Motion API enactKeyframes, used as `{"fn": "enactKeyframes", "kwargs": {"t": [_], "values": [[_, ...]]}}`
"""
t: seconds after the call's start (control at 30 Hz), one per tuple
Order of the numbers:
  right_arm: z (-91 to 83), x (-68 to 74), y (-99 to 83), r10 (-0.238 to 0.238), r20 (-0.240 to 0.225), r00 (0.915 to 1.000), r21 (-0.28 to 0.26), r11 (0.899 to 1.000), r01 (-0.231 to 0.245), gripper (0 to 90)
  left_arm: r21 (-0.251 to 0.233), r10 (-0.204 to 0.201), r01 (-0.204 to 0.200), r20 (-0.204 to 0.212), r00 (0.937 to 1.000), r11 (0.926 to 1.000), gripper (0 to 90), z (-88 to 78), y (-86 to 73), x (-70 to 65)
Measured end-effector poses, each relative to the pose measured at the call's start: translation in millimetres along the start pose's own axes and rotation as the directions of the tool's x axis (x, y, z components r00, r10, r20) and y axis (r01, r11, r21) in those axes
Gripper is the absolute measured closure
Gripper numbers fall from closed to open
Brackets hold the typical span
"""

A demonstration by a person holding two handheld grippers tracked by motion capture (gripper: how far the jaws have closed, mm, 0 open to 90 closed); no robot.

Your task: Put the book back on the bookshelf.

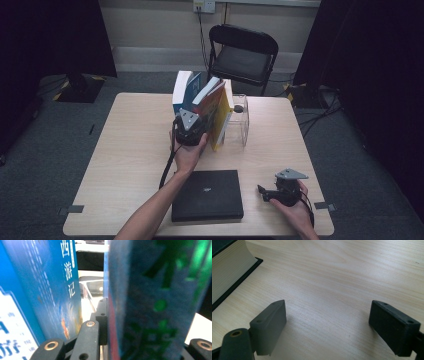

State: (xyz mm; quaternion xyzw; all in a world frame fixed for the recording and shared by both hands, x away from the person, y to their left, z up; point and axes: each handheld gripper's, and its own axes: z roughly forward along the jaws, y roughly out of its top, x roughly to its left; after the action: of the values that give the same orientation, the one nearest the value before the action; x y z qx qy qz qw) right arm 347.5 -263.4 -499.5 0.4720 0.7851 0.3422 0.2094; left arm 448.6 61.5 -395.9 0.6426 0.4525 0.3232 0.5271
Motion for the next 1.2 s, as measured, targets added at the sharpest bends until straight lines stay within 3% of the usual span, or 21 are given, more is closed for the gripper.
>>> {"fn": "enactKeyframes", "kwargs": {"t": [0.13, 0.33, 0.4, 0.5, 0.57, 0.6, 0.7, 0.83, 0.97, 1.2], "values": [[-0.1, 0.0, 0.1, 0.0, -0.001, 1.0, 0.001, 1.0, 0.0, 14.4, 0.003, -0.011, 0.011, 0.009, 0.9999, 0.9999, 74.6, -0.4, -7.0, 0.3], [0.1, 0.0, 0.2, -0.001, -0.002, 1.0, 0.001, 1.0, 0.001, 14.4, 0.036, 0.03, -0.032, 0.051, 0.9983, 0.9989, 73.9, -9.1, -12.0, -0.3], [0.1, 0.0, 0.2, -0.001, -0.002, 1.0, 0.001, 1.0, 0.001, 14.4, 0.031, 0.007, -0.009, 0.06, 0.9982, 0.9995, 73.5, -13.6, -16.1, -0.4], [0.2, 0.2, 0.3, 0.001, 0.0, 1.0, 0.002, 1.0, -0.001, 14.4, 0.026, 0.021, -0.023, 0.071, 0.9973, 0.9994, 72.9, -19.7, -19.5, -1.7], [0.3, 0.3, 0.4, 0.001, 0.0, 1.0, 0.001, 1.0, -0.001, 14.4, 0.024, 0.003, -0.004, 0.078, 0.997, 0.9997, 72.0, -22.5, -19.0, -1.3], [0.3, 0.3, 0.3, 0.001, 0.0, 1.0, 0.001, 1.0, -0.001, 14.4, 0.023, -0.009, 0.007, 0.082, 0.9966, 0.9997, 71.3, -24.2, -18.5, -0.9], [0.3, 0.3, 0.4, 0.001, 0.0, 1.0, 0.001, 1.0, -0.001, 14.4, 0.027, 0.007, -0.01, 0.087, 0.9962, 0.9996, 70.5, -29.1, -15.4, -0.8], [0.3, 0.4, 0.4, 0.002, 0.001, 1.0, 0.001, 1.0, -0.002, 14.4, 0.025, -0.03, 0.028, 0.12, 0.9924, 0.9993, 66.7, -35.6, -9.4, 2.8], [0.4, 0.5, 0.4, 0.002, 0.001, 1.0, 0.001, 1.0, -0.002, 14.4, 0.043, -0.001, -0.006, 0.148, 0.9889, 0.9991, 65.6, -40.4, -1.4, 4.9], [0.4, 0.5, 0.4, 0.002, 0.001, 1.0, 0.001, 1.0, -0.002, 14.4, 0.112, -0.012, -0.008, 0.181, 0.9834, 0.9936, 64.3, -48.3, 16.3, 8.5]]}}
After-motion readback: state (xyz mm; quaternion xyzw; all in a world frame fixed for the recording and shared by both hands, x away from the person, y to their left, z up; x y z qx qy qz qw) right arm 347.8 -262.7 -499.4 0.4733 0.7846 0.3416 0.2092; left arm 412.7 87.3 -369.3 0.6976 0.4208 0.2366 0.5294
